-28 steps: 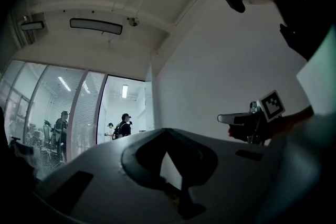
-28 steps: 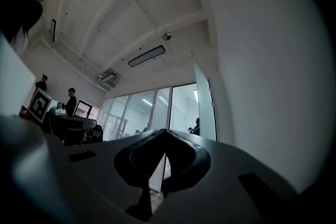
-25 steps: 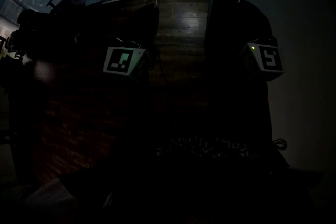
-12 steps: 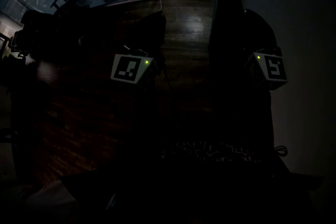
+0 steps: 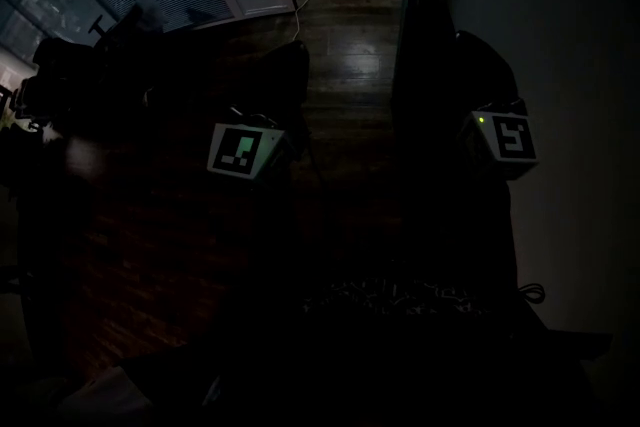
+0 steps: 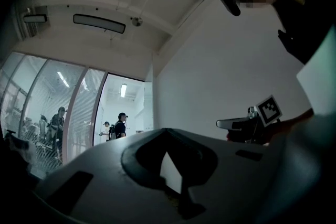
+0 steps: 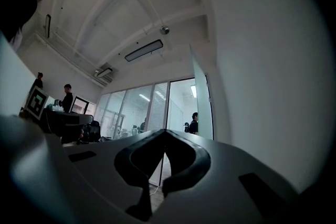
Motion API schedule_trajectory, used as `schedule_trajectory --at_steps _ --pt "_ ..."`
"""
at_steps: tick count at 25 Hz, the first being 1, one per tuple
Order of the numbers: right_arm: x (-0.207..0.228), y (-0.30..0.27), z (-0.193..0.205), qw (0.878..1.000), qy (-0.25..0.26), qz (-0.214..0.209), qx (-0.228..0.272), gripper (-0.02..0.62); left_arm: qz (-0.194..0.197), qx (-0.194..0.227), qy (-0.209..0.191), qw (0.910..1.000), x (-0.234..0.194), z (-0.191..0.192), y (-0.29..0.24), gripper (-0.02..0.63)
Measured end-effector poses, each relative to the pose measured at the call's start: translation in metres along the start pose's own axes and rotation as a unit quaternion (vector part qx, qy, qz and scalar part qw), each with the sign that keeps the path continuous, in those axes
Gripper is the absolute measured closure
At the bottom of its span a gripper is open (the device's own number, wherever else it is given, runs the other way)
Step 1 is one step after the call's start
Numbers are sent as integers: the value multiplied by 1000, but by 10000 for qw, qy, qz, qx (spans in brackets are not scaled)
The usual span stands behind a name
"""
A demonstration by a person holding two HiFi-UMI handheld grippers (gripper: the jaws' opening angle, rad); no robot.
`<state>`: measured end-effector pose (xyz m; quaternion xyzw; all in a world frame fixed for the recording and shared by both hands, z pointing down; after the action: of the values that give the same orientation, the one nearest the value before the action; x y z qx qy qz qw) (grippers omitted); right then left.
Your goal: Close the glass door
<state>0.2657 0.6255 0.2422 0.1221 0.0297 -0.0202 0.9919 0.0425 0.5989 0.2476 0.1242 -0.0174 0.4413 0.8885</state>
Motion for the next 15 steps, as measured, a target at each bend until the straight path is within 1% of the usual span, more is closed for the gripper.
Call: schedule_trajectory --at_steps 3,9,15 --pt "-4 2 4 10000 -15 37 -37 592 43 -62 33 10000 -2 7 4 604" --pt "-6 3 1 9998 -52 193 -11 592 218 -29 8 9998 -7 3 4 604" --pt "-7 -11 5 9997 -79 202 -71 592 312 -47 31 9995 -18 7 -6 604"
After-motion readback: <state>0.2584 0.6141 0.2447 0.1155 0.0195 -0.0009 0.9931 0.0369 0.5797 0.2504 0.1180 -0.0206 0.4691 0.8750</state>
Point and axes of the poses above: the fingertips, and each gripper's own axes: y backward along the fingers, x to its right, z out of its underside, the point moved 1 cm from there along y, backward along the fingers, and after that the axes turned 9 degrees about z, right-handed, at the moved point
